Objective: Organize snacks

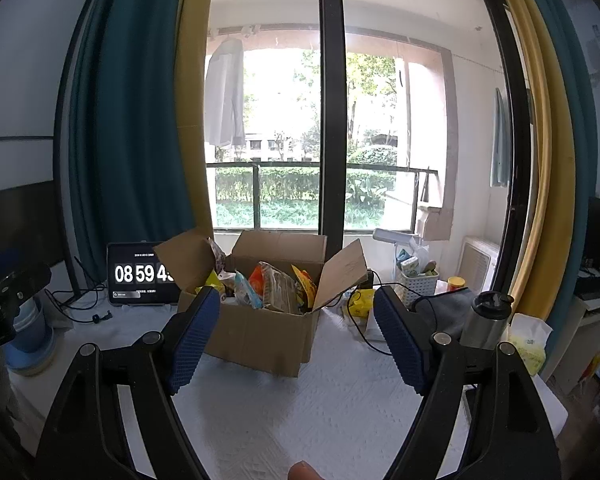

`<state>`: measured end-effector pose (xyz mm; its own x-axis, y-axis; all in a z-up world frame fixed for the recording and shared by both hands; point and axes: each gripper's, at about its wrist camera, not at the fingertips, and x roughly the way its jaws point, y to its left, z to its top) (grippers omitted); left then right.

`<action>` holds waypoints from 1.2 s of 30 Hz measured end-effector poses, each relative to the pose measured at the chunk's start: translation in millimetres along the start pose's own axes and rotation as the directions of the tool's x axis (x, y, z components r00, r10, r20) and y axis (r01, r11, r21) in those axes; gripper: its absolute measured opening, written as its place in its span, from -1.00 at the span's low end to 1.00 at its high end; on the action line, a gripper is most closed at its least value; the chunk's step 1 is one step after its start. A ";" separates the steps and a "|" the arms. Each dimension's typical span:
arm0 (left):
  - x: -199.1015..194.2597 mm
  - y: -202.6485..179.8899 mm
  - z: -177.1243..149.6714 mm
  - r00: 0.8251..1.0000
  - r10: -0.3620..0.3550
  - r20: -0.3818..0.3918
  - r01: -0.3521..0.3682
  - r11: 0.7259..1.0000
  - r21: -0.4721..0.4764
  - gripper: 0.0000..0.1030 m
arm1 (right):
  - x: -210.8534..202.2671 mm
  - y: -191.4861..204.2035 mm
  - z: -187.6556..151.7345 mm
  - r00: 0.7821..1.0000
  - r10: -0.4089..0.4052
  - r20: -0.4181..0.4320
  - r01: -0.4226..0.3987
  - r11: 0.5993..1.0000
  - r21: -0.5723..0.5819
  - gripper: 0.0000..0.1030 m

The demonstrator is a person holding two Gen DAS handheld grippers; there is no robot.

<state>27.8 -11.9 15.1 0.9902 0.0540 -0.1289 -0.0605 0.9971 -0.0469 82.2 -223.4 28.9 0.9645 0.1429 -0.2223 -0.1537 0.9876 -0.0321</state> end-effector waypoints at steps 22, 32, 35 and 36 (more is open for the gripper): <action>1.8 -0.3 -0.6 1.000 0.000 -0.005 0.000 1.000 0.005 0.95 | 1.8 1.9 1.0 1.000 0.007 -0.004 -0.007 1.000 0.001 0.59; 2.6 -1.1 -0.8 1.000 -0.011 -0.013 0.011 1.000 0.002 0.95 | 3.0 0.5 -0.1 1.000 0.009 -0.010 -0.009 1.000 0.003 0.59; 1.8 -2.6 -0.7 1.000 -0.012 -0.013 0.012 1.000 0.005 0.95 | 2.4 0.7 -0.6 1.000 0.009 -0.009 -0.009 1.000 -0.001 0.59; 1.5 -2.3 -0.6 1.000 -0.011 -0.012 0.012 1.000 0.005 0.95 | 2.2 0.5 -0.6 1.000 0.008 -0.008 -0.008 1.000 0.001 0.59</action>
<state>29.3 -14.1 14.4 0.9892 0.0419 -0.1404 -0.0485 0.9979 -0.0435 84.1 -222.5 27.9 0.9613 0.1504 -0.2307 -0.1615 0.9864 -0.0297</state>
